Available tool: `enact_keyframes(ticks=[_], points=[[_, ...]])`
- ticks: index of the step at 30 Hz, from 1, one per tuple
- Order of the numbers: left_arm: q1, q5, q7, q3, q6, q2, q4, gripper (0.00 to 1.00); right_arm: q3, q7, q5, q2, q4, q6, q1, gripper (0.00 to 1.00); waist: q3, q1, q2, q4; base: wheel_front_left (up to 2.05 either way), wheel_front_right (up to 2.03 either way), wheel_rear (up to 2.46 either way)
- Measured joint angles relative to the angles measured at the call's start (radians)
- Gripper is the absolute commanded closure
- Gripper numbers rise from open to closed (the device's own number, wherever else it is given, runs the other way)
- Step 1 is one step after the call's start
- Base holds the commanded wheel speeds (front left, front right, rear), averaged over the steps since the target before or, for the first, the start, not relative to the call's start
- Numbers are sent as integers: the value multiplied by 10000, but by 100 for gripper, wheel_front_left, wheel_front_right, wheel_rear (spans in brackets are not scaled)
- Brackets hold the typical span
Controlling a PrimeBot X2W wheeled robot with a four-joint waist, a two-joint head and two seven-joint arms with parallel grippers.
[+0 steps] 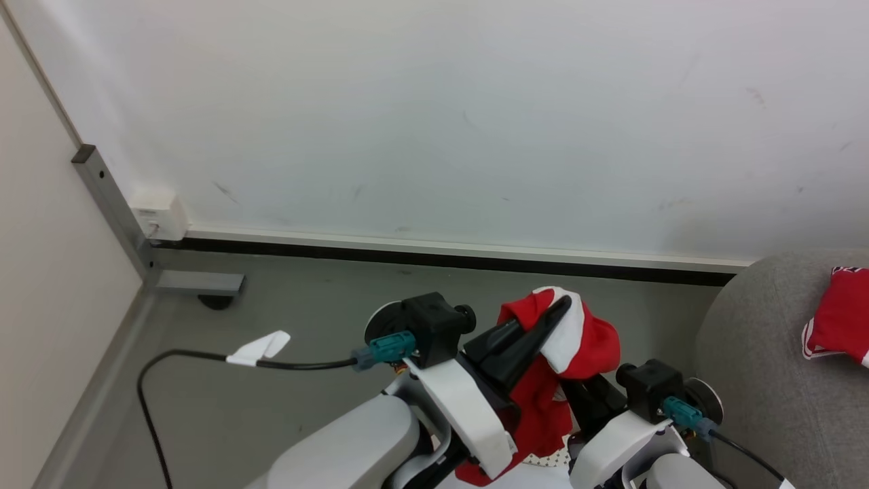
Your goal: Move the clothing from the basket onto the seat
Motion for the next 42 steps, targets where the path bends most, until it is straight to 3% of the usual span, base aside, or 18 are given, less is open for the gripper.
enact_keyframes(ticks=[12,13,14,15,29,42], points=[[90,-222,-29,113,77,305,516,100,-1430,2,-44,4,-702,0,187,100,52,0,0,-414,0,0,0],[141,-257,-29,79,33,282,529,73,-1557,0,-42,2,-836,0,188,100,53,0,0,-470,0,0,0],[207,-314,-29,59,15,251,537,15,-1687,0,-42,0,-928,0,189,100,55,0,0,-530,0,0,0],[249,-339,-29,17,0,238,541,0,-1781,0,-42,0,-1016,0,198,100,59,0,0,-595,0,0,0],[1026,-163,-184,-589,-167,230,453,0,-3241,0,-244,-10,-1820,0,396,100,280,-1,0,-2007,0,0,0],[1085,487,-362,-176,140,441,288,0,-4125,2,-892,-389,-3112,0,1111,100,627,-1,0,-3789,0,0,0]])
